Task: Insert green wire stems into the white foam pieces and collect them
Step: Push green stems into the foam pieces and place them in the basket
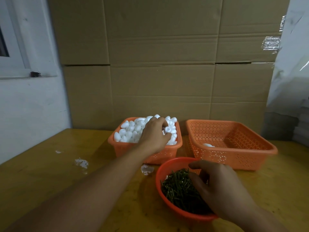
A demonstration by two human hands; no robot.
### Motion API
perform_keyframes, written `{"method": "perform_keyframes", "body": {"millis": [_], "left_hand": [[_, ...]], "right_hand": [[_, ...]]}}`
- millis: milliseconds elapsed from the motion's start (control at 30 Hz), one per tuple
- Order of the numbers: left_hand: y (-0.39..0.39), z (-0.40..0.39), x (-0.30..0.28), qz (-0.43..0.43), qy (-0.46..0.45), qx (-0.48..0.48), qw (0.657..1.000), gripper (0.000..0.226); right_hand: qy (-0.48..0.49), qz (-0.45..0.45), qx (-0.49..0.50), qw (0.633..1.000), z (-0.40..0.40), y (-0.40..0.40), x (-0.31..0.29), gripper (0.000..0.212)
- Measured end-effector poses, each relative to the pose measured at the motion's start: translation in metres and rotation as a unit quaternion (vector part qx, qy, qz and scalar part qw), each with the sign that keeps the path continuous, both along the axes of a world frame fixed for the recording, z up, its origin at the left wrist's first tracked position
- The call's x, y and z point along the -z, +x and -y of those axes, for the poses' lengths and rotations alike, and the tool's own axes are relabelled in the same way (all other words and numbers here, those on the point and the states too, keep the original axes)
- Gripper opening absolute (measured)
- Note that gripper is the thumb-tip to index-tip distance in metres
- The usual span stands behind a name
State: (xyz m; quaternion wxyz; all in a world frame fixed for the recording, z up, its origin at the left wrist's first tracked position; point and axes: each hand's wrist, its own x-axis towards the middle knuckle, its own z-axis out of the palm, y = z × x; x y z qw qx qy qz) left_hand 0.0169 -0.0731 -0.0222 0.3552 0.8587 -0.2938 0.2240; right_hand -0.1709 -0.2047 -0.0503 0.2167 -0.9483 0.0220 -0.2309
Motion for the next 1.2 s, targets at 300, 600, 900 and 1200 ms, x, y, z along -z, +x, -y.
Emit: {"method": "perform_keyframes", "body": {"millis": [300,600,900,1200], "left_hand": [[-0.049,-0.024,0.012,-0.046,-0.176,0.14,0.973,0.022],[-0.09,-0.041,0.03,-0.059,-0.218,0.223,0.948,0.03],[-0.097,-0.046,0.034,-0.169,-0.21,0.278,0.922,0.019],[-0.101,-0.038,0.039,-0.197,-0.245,0.273,0.909,0.013]], "right_hand": [[-0.003,-0.003,0.001,1.0,-0.003,0.0,0.002,0.029],[-0.025,-0.028,0.003,0.999,-0.005,0.001,0.002,0.018],[-0.136,-0.16,0.007,0.978,-0.01,0.008,-0.005,0.041],[-0.159,-0.211,0.018,0.964,-0.015,0.017,-0.002,0.024]]}}
